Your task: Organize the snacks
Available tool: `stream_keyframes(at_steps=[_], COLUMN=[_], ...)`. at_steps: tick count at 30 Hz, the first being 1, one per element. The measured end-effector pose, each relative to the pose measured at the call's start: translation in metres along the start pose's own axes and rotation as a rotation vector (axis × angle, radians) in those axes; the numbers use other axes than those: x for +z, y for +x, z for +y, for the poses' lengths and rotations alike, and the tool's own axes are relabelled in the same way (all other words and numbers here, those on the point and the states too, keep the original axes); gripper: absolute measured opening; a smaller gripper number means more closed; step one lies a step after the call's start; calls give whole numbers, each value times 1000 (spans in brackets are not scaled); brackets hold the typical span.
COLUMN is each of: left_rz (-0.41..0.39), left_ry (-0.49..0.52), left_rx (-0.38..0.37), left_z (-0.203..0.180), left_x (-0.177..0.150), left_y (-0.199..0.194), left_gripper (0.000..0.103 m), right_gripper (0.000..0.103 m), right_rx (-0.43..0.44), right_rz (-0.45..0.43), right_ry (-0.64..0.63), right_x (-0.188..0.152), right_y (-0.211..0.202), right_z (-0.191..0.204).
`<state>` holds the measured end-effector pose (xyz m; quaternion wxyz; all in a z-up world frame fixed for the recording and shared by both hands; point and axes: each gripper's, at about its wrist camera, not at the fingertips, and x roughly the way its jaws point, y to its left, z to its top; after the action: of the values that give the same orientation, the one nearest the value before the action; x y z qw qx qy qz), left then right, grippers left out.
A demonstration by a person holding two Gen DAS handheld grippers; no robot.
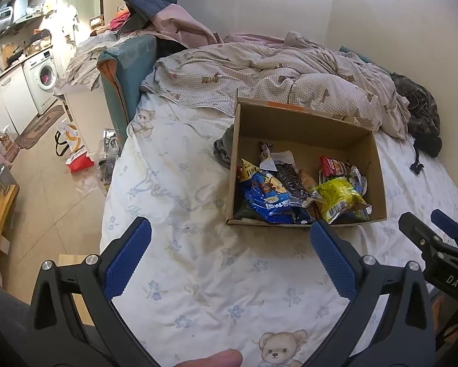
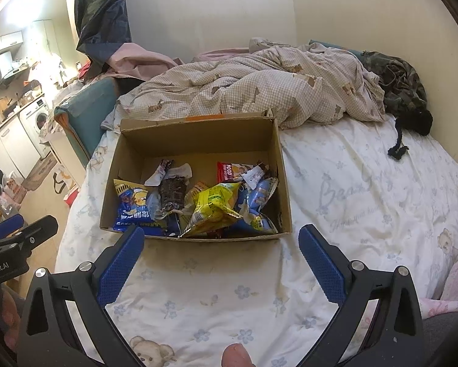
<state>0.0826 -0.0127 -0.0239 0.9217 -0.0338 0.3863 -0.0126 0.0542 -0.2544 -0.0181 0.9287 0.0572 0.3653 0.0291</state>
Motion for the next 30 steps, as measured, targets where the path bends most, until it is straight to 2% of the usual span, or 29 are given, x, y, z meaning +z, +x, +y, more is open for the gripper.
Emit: stream_keyframes(at_steps=[30], left_rz=[6], left_ry=[-3], left_rx=[9], left_z=[3], left_x=[1], left_y=[1], left_gripper=[103], right_gripper=[103], right_rx=[0], right_rz=[1], right_ry=[20], right_x=[0], right_y=[0], right_z=[-5])
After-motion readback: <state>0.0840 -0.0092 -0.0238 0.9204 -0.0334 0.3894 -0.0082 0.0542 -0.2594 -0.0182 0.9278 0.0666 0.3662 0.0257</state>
